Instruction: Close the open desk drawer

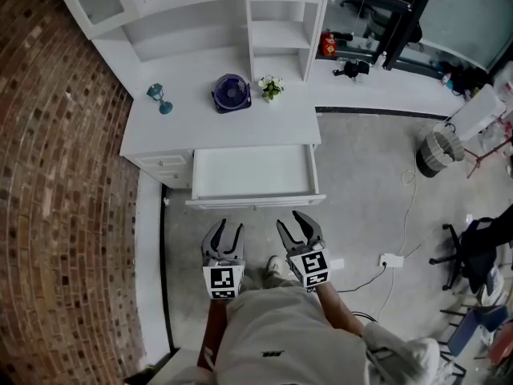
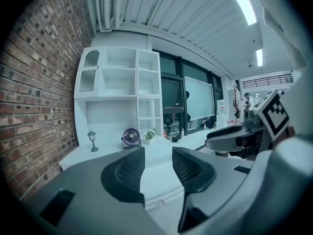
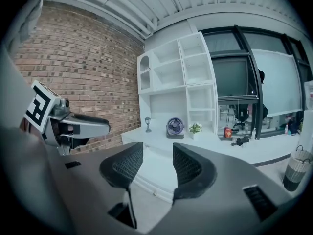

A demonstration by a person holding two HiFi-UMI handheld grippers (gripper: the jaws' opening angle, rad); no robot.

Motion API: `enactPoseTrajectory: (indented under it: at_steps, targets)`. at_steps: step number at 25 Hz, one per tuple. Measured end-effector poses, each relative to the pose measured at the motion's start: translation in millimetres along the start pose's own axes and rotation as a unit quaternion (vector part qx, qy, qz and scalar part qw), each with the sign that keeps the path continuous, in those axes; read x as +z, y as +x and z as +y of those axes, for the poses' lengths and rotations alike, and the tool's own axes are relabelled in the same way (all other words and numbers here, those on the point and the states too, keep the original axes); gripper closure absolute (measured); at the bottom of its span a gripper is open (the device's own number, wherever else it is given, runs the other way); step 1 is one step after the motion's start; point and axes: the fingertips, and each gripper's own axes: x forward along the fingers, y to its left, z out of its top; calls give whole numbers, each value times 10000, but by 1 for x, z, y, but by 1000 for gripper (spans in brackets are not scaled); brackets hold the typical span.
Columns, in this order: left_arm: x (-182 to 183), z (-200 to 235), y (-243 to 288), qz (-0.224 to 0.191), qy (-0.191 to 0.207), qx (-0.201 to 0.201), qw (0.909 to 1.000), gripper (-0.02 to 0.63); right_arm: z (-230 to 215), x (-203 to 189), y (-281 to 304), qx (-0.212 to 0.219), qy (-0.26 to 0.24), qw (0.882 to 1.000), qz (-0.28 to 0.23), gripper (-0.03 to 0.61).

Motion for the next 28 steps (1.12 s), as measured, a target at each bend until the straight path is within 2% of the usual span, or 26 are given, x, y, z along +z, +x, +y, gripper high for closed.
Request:
enactPoseTrajectory:
  at_steps: [10,17,28]
  targets:
    - [-12,9,43,87,-59,-87,9999,426,-15,-15,35,-85,198,9997,102,394]
    - [-50,20,78,420,-154,-461,9979,426,-11,-61,66,-224,416,9971,592,396]
    - [-117,41,114,1059,-246,-981,9892,430,-12,-129,101,-572,732,9859,1390,396]
